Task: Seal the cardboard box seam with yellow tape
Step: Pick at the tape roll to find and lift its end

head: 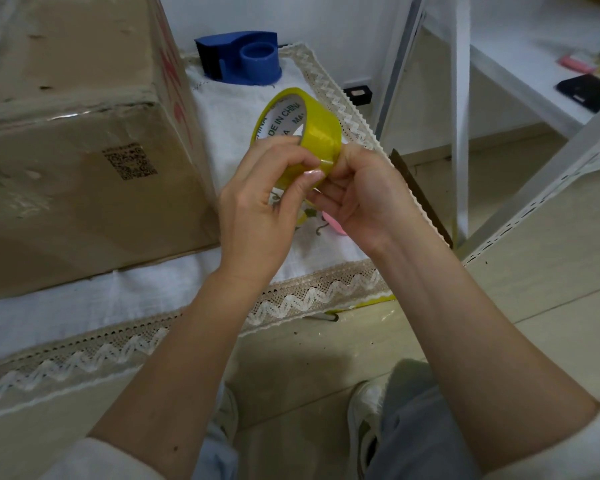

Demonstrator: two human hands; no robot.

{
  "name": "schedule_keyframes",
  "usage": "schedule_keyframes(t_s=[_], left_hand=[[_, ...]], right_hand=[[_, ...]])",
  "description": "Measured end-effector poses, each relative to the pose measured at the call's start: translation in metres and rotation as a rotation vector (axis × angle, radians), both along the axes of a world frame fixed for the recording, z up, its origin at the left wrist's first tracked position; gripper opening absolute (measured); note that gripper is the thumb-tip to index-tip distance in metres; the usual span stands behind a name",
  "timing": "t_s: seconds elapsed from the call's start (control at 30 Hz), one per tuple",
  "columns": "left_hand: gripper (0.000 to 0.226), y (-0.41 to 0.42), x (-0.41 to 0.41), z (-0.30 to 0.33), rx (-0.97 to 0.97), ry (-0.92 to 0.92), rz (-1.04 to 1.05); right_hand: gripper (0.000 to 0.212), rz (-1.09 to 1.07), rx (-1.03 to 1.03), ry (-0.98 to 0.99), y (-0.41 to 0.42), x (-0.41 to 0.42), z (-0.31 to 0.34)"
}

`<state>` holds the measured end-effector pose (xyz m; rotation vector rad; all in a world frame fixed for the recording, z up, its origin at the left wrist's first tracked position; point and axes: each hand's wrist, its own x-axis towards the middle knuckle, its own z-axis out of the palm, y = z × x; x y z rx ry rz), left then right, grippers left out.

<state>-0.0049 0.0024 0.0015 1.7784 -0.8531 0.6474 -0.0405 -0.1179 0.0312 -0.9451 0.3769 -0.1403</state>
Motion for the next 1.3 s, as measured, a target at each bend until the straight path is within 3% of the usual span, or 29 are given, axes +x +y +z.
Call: schedule_keyframes(t_s=[0.1,0.23,0.53,0.87,1.03,1.3], left_hand=[[0.004,0.001,0.001,0.0,-0.012,0.006,0.008],[0.004,0.001,-0.001,-0.001,-0.014,0.006,0.008],[0.004,0.0,0.0,0.0,-0.034,0.007,-0.003],[0.004,0.001,0.0,0.0,-0.057,0.032,-0.012],[0.009,0.005,0.003,0.003,-0.157,0.148,-0.014],[0.006,0.006,0.002,0.001,-0.156,0.214,-0.025]], right_hand=[[0.029,0.069,0.018,-0.011,-0.003,-0.002,0.005],[0.017,0.053,0.001,0.008,-0.001,-0.001,0.004],[0.03,0.015,0.021,0.018,0.003,-0.002,0.0],[0.025,0.009,0.021,0.017,0.005,-0.005,0.002],[0.023,-0.148,-0.415,-0.04,0.004,-0.013,0.0],[0.012,-0.319,-1.041,-0.195,-0.008,-0.012,-0.01]])
